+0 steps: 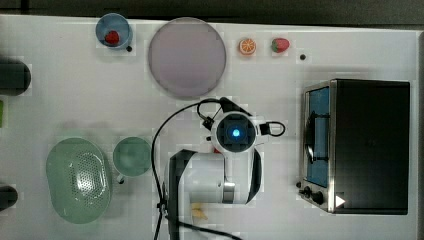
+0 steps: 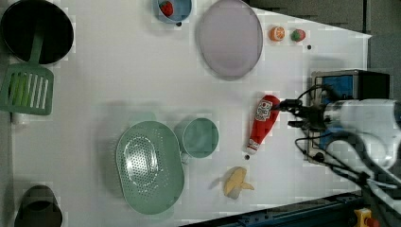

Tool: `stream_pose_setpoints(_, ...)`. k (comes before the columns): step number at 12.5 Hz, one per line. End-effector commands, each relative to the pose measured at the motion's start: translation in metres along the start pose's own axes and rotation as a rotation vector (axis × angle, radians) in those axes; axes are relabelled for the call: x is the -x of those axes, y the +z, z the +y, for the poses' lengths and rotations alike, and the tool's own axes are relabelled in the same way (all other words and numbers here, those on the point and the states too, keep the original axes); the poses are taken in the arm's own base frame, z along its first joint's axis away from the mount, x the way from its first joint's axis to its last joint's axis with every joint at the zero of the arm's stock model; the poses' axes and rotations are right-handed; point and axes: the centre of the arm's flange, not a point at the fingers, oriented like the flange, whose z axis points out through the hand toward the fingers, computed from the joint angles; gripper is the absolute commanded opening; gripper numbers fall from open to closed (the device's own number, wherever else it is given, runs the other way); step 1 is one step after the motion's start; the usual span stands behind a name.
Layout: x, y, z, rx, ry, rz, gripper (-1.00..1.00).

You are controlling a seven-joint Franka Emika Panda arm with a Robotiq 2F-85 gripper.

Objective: Pick ketchup from plate and place it on table.

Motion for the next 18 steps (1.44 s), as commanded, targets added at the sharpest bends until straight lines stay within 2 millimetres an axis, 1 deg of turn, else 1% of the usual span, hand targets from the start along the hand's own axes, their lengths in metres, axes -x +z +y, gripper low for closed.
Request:
stream_pose_setpoints(1, -0.028, -0.117, -0.012, -0.058, 0.073, 0.093, 1.0)
stream_pose_setpoints(3, -0.037, -0.178, -0.017, -0.075, 0.161, 0.097, 1.0)
stream_pose_setpoints(6, -0.045, -0.263, -0.022, -0.075, 0.172, 0.098, 1.0)
stream_pose_setpoints(7, -0.045, -0.285, -0.022, -0.063, 0.173, 0.082, 1.0)
stream_pose_setpoints(8, -0.043, -0.303, -0.019, -0.045, 0.174, 0.056, 1.0)
stream_pose_setpoints(9, -0.04, -0.316, -0.016, -0.027, 0.177, 0.031, 1.0)
stream_pose_setpoints(11, -0.033, -0.331, -0.012, 0.001, 0.177, -0.008, 1.0)
stream_pose_setpoints(12, -0.032, -0.334, -0.011, 0.003, 0.177, -0.011, 1.0)
stream_pose_setpoints(18, -0.033, -0.329, -0.012, 0.007, 0.177, -0.016, 1.0)
